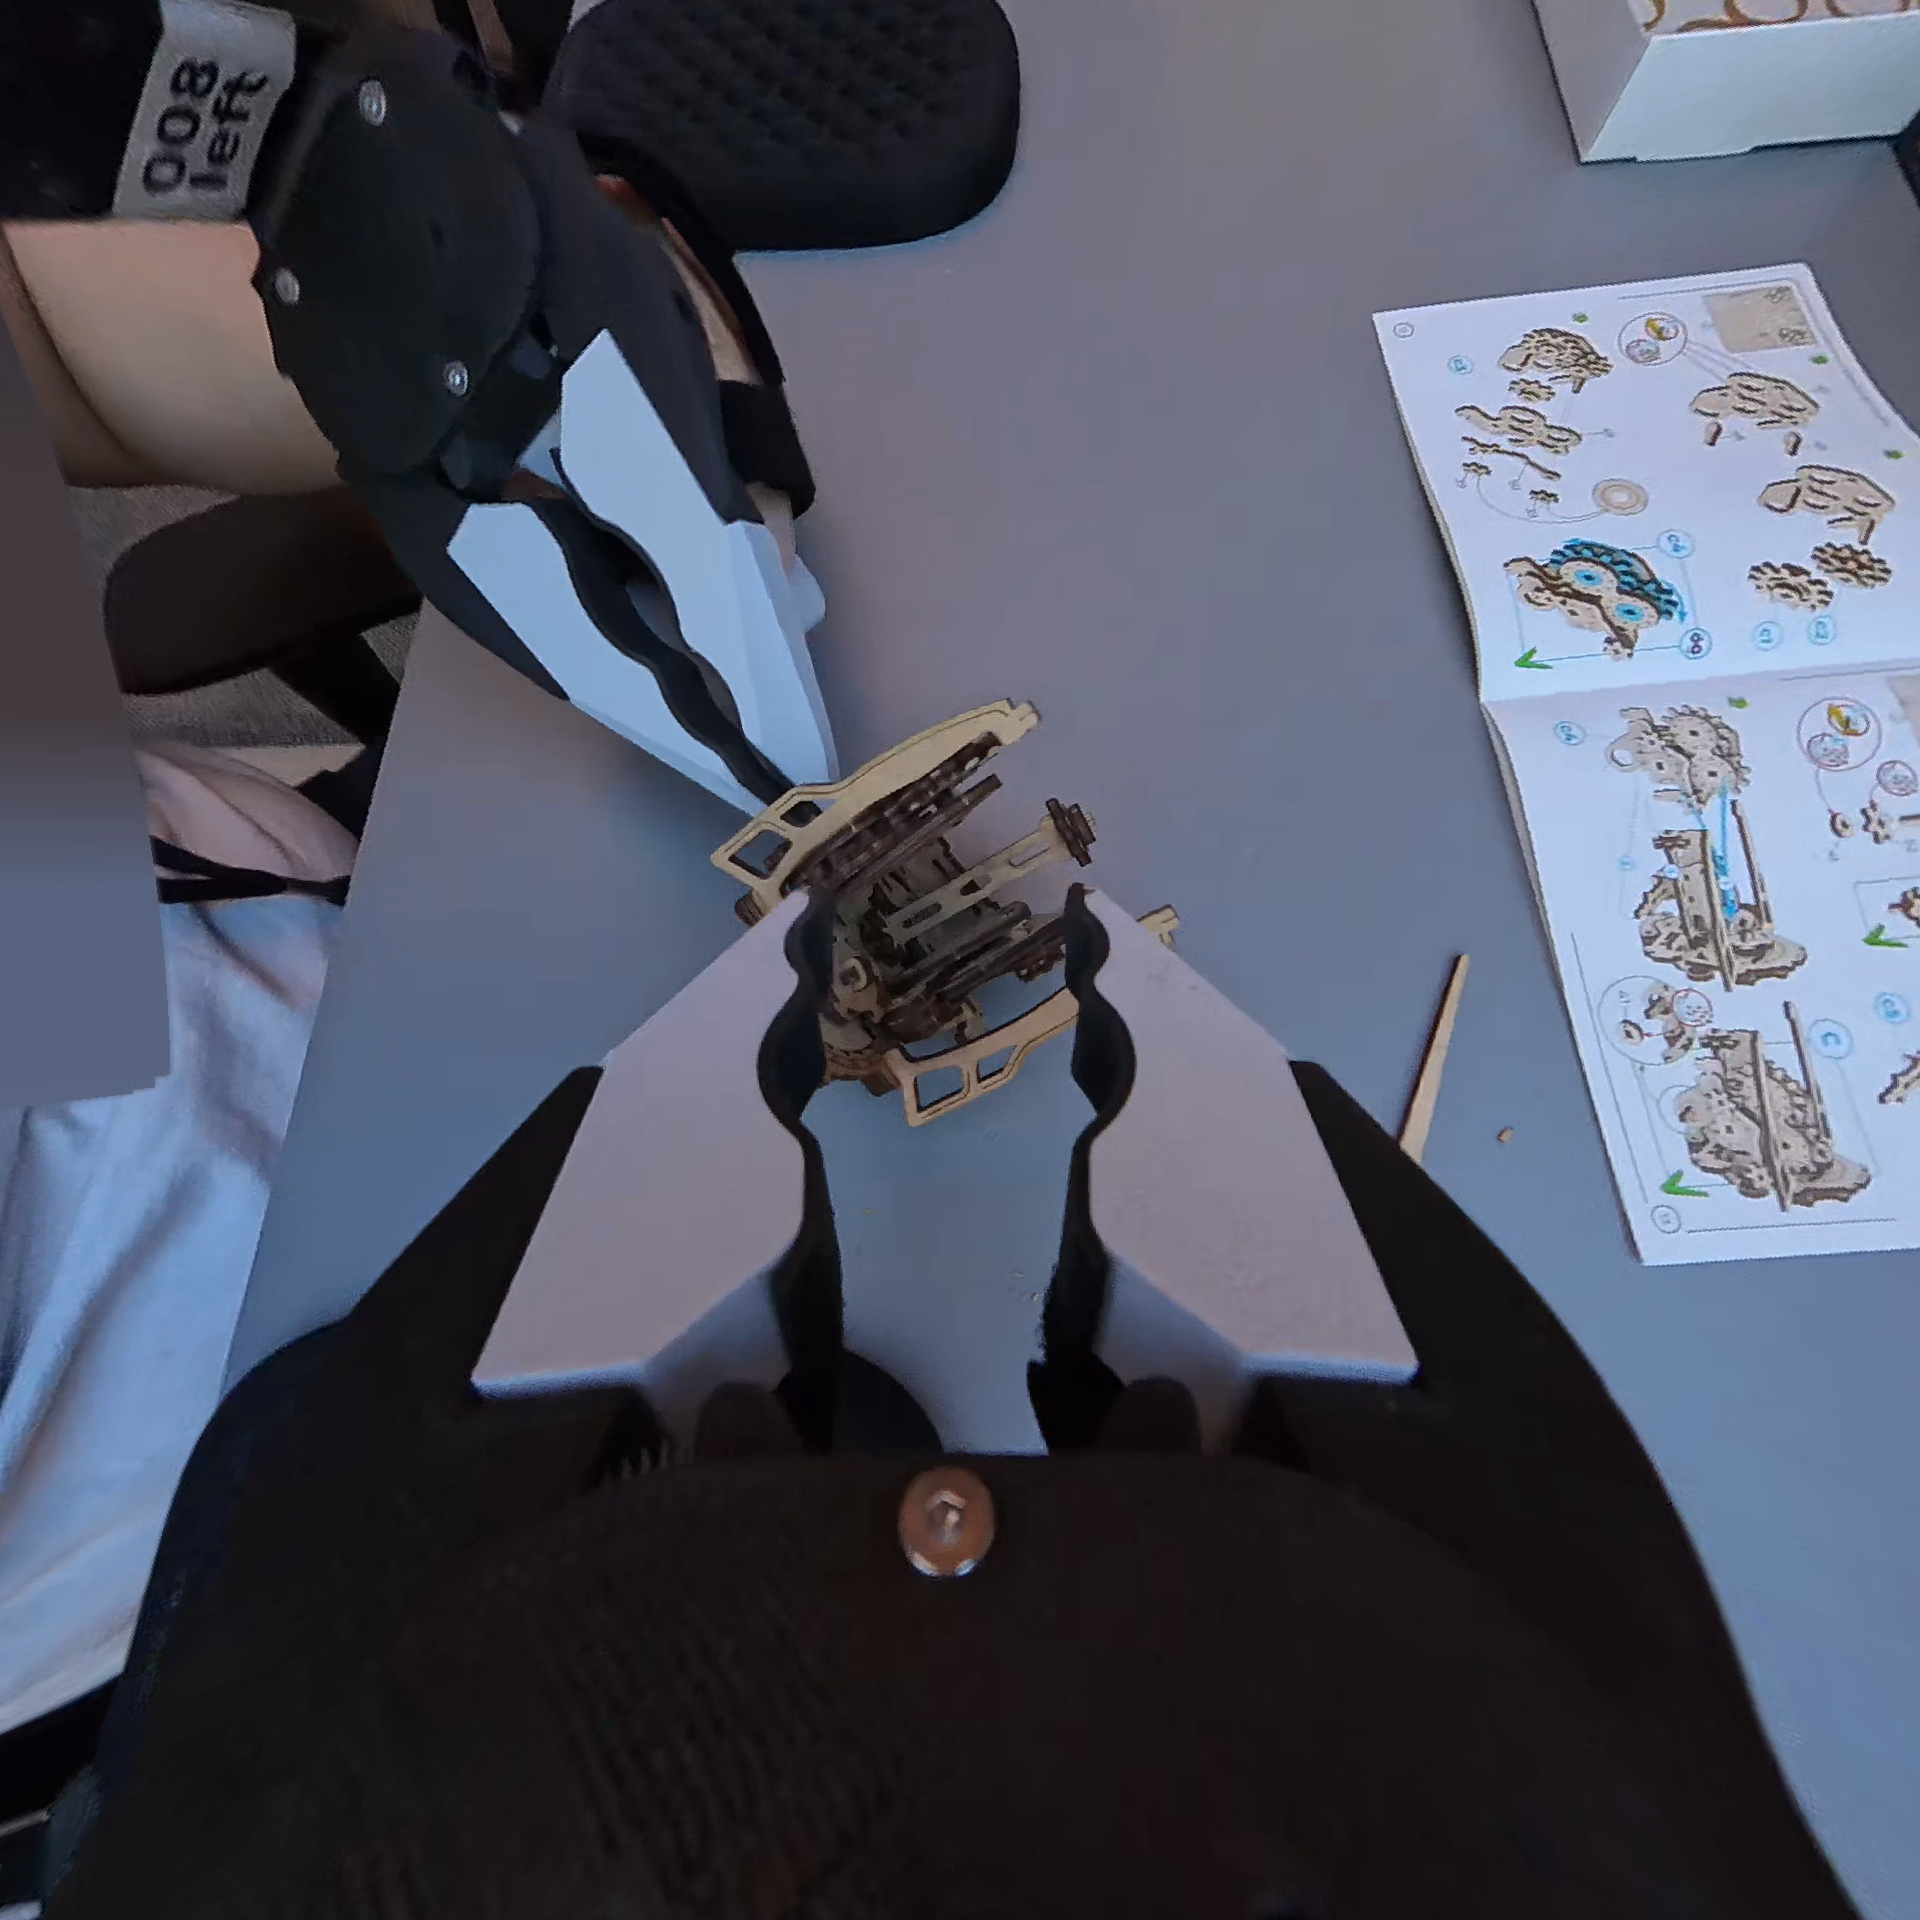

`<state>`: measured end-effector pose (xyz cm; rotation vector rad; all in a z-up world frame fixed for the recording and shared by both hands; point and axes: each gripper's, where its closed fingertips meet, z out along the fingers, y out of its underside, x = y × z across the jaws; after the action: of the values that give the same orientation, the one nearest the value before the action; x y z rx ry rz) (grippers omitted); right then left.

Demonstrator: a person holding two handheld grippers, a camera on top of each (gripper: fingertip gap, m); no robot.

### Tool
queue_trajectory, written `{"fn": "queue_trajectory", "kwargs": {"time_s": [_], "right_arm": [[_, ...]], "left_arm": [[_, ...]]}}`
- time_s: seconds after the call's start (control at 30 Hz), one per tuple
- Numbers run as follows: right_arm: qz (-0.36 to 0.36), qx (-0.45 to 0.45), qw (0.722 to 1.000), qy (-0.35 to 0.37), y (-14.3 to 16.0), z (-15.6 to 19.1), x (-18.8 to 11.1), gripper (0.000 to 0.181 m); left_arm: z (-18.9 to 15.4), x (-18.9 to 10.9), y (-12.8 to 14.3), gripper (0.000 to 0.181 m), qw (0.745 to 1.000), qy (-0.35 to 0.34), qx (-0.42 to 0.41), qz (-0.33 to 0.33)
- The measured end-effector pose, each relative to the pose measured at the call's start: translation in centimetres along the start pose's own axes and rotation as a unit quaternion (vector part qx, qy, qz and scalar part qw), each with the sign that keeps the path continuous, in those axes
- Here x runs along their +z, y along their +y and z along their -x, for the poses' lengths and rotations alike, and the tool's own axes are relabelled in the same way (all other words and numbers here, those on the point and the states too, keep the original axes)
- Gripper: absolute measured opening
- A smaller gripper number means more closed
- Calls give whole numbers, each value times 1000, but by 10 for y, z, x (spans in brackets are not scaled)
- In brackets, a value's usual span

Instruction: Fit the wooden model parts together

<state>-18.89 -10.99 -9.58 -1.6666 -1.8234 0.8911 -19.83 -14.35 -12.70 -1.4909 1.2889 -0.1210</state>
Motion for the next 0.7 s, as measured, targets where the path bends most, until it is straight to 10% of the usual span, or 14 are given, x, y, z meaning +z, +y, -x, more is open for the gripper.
{"fn": "queue_trajectory", "kwargs": {"time_s": [0.7], "right_arm": [[-29, 99, 993, 51, -16, 12, -39, 57]], "left_arm": [[-3, 26, -12, 1, 951, -130, 217, 179]]}}
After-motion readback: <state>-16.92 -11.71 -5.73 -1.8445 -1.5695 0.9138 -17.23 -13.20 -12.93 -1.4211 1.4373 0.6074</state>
